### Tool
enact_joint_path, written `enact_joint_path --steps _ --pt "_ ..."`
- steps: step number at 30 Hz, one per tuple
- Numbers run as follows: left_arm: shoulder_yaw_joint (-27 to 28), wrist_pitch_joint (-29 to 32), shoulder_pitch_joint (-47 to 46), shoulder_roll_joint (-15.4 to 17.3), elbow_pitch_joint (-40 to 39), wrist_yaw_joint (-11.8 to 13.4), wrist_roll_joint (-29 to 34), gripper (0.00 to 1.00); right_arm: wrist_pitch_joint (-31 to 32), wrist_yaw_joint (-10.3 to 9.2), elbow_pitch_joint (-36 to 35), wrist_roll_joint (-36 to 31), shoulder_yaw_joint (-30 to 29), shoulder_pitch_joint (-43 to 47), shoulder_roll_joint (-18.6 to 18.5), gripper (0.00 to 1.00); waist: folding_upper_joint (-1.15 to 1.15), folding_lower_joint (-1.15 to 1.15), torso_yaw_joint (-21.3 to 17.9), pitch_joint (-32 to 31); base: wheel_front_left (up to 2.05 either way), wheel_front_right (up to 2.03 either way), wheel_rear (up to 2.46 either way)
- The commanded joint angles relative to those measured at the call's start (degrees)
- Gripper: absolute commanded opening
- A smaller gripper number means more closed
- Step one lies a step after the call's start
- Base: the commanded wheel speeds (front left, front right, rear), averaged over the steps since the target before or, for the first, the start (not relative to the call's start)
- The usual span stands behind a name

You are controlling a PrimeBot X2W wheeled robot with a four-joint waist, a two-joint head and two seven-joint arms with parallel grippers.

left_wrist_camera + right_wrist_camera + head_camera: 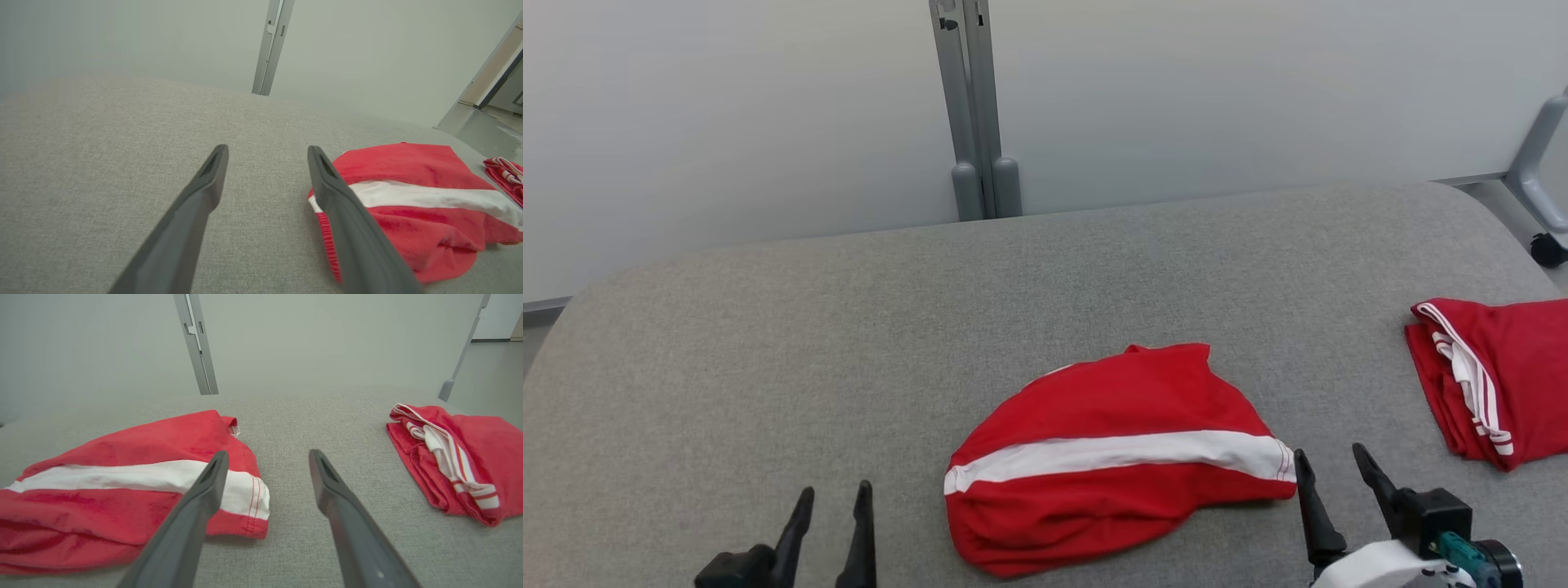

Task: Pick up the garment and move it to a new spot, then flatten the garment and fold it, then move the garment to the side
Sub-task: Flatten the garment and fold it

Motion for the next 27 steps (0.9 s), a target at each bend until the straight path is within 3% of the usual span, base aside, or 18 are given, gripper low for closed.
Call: enact_joint_path --steps 1,7,13,19,27 --pt "-1.44 0.01 -1.51 0.66 1.35 -0.16 -1.0 1.0 1.35 -0.11 1.03 0.59 0.46 -1.37 -0.3 1.0 0.0 0.0 -0.28 0.28 0.0 0.0 0.0" --pt "-9.59 2.6 -7.3 1.26 11.7 -0.17 -7.61 1.0 9.21 -0.11 6.2 3.1 2.59 -6.31 -2.29 1.0 0.0 0.0 -0.79 1.04 0.0 0.0 0.0" --pt "-15.31 6.01 -12.38 1.49 16.21 -0.17 -13.69 1.0 12.89 -0.11 9.46 7.46 3.37 -9.13 -3.12 1.0 0.0 0.0 -0.88 1.81 0.0 0.0 0.0" --pt "-17.98 9.92 -16.05 2.03 19.53 -0.17 -18.44 1.0 17.37 -0.06 11.29 15.91 4.6 -11.62 -1.85 1.0 0.0 0.0 -1.47 2.71 0.0 0.0 0.0" --pt "-20.63 12.82 -19.11 2.1 22.75 -0.17 -21.3 1.0 19.19 -0.08 12.89 18.64 8.0 -13.92 -3.05 1.0 0.0 0.0 -2.11 3.67 0.0 0.0 0.0"
